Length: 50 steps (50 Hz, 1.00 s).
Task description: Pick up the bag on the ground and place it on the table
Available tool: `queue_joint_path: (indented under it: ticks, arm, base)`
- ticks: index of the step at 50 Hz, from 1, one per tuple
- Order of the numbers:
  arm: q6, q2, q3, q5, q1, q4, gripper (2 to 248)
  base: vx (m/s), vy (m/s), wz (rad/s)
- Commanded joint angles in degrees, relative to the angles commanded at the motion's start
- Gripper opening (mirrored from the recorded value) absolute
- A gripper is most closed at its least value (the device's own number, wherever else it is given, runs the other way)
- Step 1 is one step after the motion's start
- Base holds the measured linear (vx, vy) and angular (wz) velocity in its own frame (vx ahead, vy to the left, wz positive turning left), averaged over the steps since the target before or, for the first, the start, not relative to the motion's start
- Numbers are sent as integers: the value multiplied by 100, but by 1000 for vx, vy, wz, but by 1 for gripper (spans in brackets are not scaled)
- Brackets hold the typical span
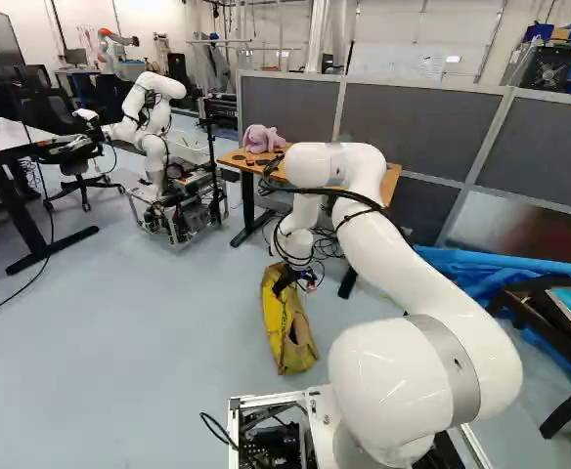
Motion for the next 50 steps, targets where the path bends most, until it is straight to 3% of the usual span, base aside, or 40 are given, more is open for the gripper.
queue_joint_path:
  ticks: [50]
  arm:
    - [0,-1079,-940,0,0,0,247]
  base:
    - [0,0,0]
